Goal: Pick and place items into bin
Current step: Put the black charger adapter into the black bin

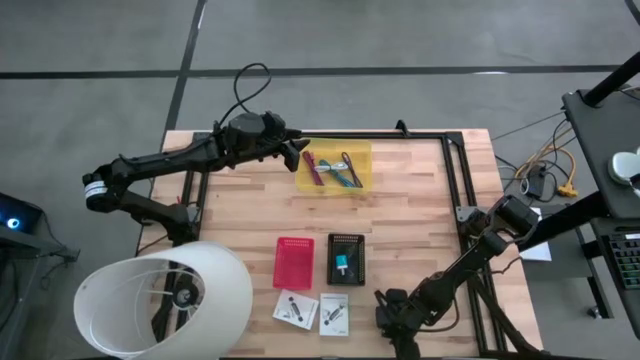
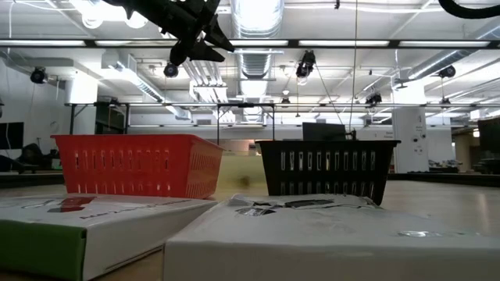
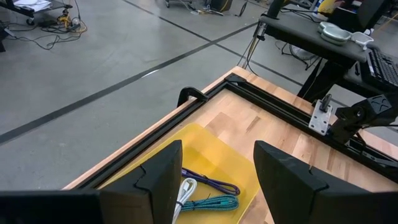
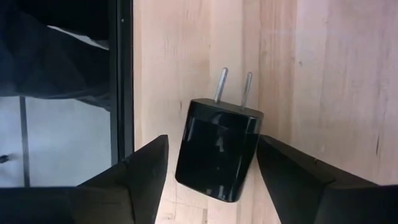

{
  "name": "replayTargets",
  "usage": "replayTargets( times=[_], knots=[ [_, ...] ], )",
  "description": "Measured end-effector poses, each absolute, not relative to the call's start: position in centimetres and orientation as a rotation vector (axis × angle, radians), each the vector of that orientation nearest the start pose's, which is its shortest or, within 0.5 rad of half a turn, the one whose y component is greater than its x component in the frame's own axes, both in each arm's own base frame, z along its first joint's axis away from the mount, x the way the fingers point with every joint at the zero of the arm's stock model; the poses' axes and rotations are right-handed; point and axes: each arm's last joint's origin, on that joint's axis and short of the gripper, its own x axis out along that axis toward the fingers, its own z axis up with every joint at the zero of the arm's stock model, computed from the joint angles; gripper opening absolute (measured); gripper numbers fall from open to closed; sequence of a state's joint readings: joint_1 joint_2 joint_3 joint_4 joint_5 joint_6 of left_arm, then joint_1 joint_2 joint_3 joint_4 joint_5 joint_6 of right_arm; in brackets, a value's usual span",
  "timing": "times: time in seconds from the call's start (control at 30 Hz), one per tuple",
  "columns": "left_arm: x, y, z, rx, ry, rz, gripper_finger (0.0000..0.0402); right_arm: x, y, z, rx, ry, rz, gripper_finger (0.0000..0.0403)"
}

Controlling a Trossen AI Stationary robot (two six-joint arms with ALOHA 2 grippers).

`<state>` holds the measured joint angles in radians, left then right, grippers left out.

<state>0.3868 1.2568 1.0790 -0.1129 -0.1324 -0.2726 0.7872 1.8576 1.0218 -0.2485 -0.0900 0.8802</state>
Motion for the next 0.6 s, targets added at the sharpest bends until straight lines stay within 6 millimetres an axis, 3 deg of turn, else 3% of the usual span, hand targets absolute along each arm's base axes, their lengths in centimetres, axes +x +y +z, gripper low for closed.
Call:
replayTargets(
  times=[0.17,0.37,0.6],
  knots=[
    [26.0,11.0,34.3,-0.302,0.22,0.552,0.0183,24.3,24.7,12.9,0.361,1.298,0.24,0.0205],
    [26.0,11.0,34.3,-0.302,0.22,0.552,0.0183,23.9,24.2,12.6,0.286,1.333,0.202,0.0142],
    [26.0,11.0,34.3,-0.302,0.22,0.552,0.0183,24.2,23.8,13.6,0.247,1.312,0.202,0.014]
  ],
)
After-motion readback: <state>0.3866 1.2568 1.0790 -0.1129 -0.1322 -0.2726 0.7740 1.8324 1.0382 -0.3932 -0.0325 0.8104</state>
